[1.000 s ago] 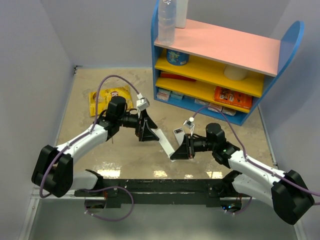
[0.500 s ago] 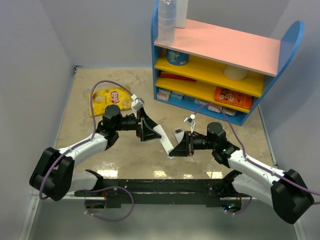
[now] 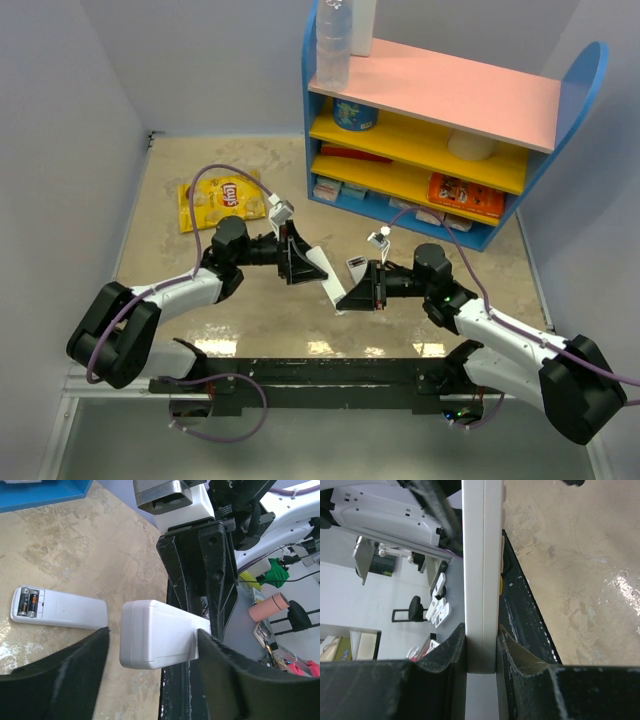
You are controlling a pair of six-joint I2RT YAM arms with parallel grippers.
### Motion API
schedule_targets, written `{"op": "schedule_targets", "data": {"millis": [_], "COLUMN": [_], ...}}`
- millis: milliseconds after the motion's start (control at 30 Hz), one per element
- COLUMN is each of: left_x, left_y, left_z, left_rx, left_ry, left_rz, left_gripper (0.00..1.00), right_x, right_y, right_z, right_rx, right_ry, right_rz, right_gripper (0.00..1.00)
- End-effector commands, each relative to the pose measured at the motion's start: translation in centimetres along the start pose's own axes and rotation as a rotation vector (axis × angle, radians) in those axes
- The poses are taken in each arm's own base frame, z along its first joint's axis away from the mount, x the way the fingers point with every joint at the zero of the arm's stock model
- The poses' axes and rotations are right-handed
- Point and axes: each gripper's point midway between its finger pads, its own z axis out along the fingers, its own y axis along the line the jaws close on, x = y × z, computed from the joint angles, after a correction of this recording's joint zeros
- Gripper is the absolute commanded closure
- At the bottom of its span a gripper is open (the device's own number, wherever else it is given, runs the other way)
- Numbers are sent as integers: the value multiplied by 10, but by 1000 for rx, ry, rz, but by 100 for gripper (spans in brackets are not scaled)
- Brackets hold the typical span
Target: Unload the batteries from the remote control
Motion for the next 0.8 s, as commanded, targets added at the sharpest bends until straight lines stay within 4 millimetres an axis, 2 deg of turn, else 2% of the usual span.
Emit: {"op": "schedule_targets", "data": {"millis": [0, 133, 167, 300, 467, 533, 567, 767], "left_x": [-8, -10, -13, -18, -20, -19, -18, -21], "left_y": [2, 8, 9, 13, 16, 17, 18, 17], "left_z": [4, 6, 7, 9, 12, 13, 13, 10], "left_rx": [1, -20, -20, -36, -34, -32, -35, -56], "left_ry": [-29, -23, -25, -26, -18, -15, -14, -24], "left_rz": [87, 89, 93, 98, 83, 74, 69, 79], "left_gripper": [36, 60, 69, 76, 74, 66, 57, 41], "right_x": [-18, -13, -10, 0, 6, 7, 6, 4], "right_y": [25, 25, 22, 15, 13, 14, 13, 11], "right_z": [2, 0, 0, -3, -5, -5, -5, -5], "right_rx": [-77, -81, -72, -60, -56, -56, -54, -36], "right_ry": [-32, -16, -9, 15, 23, 22, 19, 6], "right_rz": [-79, -82, -74, -77, -72, -74, -70, -60], "right_gripper": [100, 100, 100, 100, 100, 100, 100, 100]}}
